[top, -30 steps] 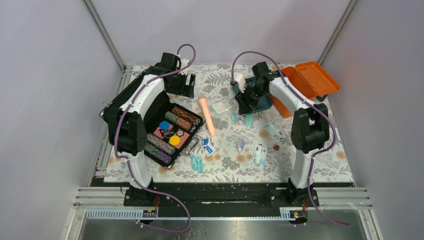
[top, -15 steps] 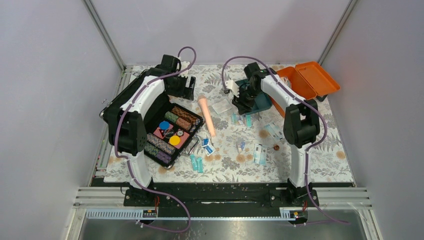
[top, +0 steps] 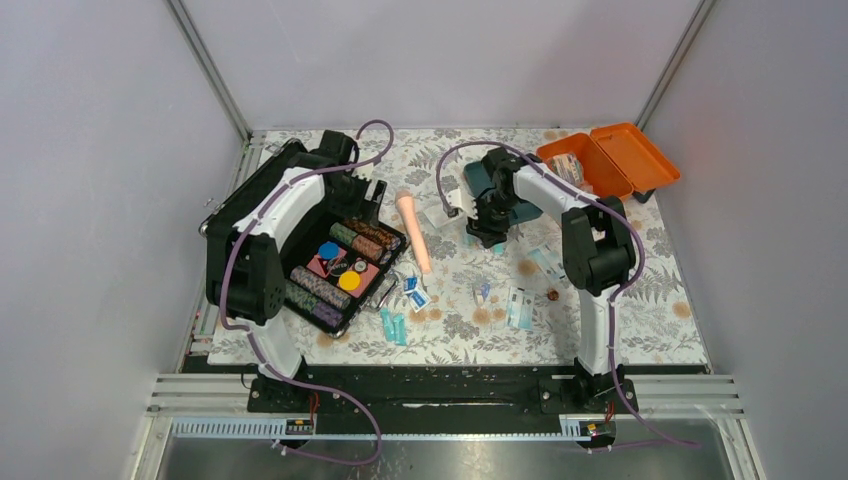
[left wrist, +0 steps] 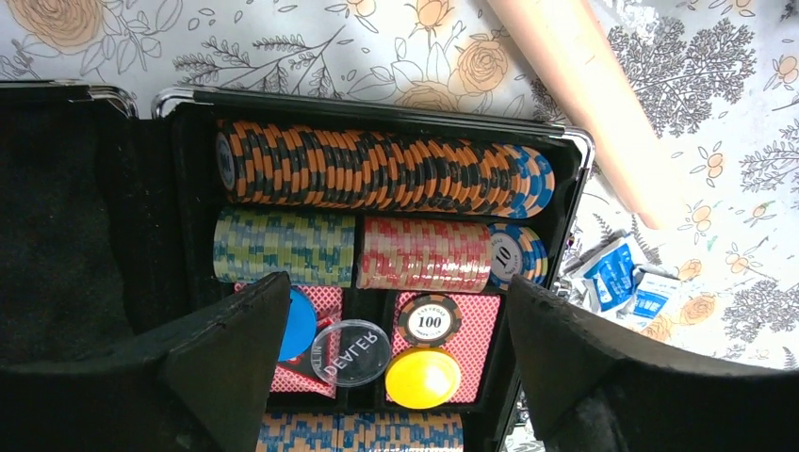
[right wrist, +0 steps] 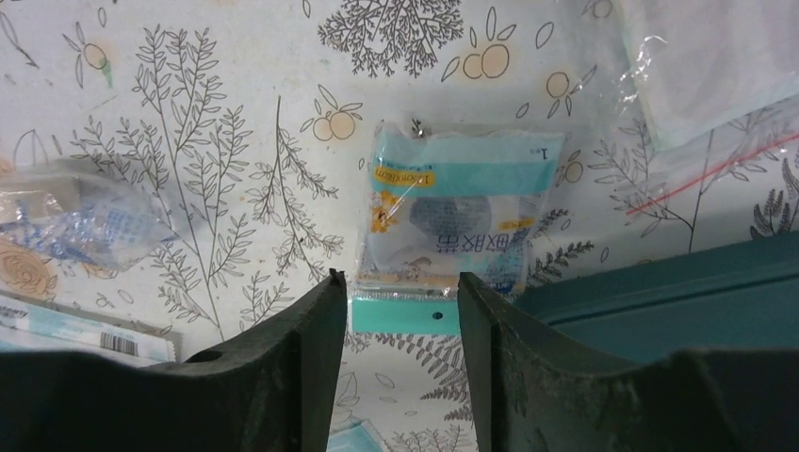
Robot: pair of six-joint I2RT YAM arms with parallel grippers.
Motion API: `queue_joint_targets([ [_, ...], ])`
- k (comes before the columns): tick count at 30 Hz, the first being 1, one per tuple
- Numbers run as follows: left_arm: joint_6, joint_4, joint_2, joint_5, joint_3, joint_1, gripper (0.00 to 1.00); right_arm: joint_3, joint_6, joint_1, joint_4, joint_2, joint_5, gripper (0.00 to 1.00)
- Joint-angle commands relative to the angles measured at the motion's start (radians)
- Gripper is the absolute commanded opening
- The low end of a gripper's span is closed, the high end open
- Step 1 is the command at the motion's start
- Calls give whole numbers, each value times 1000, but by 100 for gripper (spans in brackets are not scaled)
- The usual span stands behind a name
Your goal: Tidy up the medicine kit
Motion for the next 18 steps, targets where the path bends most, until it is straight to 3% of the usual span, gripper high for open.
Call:
queue_joint_targets([
  [1, 30, 25, -18, -41, 56, 0, 84, -44, -32, 40, 83, -50, 30, 55],
  [7, 43, -18, 15, -65, 164, -1, 84, -117, -23, 90, 198, -45, 123, 55],
  [15, 26, -23, 30, -54, 162, 4, 84, -138, -62, 100, 213, -27, 149, 56],
  [17, 9, -20, 35, -45, 166, 3, 84, -143, -79, 102, 211, -25, 151, 48],
  [18, 1, -16, 36, -42, 163, 3, 84, -141, -80, 100, 211, -24, 153, 38],
])
